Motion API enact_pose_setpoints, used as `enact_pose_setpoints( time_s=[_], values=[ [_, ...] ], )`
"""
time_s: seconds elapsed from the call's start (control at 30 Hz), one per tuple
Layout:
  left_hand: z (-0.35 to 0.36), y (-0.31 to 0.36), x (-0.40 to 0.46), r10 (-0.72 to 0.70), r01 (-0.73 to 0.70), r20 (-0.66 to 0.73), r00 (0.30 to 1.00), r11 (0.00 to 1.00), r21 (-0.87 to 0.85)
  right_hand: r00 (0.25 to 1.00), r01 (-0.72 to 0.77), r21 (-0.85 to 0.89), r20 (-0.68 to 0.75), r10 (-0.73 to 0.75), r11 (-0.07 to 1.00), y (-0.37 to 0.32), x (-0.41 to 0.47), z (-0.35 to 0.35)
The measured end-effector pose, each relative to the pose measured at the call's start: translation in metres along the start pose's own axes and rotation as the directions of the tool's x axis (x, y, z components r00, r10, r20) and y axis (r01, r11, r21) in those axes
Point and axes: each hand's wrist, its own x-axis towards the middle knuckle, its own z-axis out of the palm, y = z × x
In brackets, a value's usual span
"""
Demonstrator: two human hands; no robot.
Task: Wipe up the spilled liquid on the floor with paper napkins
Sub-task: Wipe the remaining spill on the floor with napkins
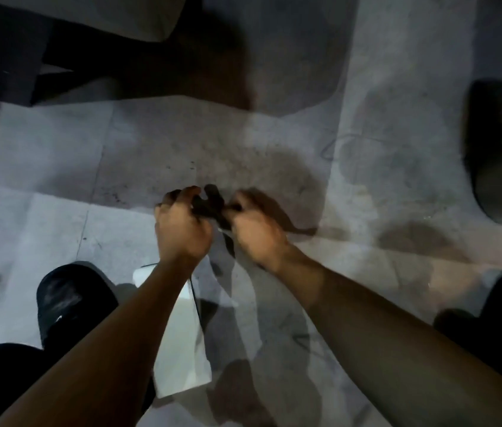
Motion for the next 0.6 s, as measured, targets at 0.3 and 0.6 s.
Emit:
enact_pose_setpoints(
  time_s=[0.3, 0.6],
  values=[
    [-0.009, -0.008, 0.014, -0.196, 0.141, 0.209, 0.958, 0.957, 0.254, 0.924, -0.268, -0.076, -0.301, 0.234, 0.960, 0.057, 0.056, -0.039],
    [-0.019, -0.017, 0.031, -0.270, 0.260, -0.066, 0.960, 0.957, -0.130, 0.967, 0.236, -0.096, 0.121, -0.224, 0.967, -0.020, 0.013, 0.014]
  ],
)
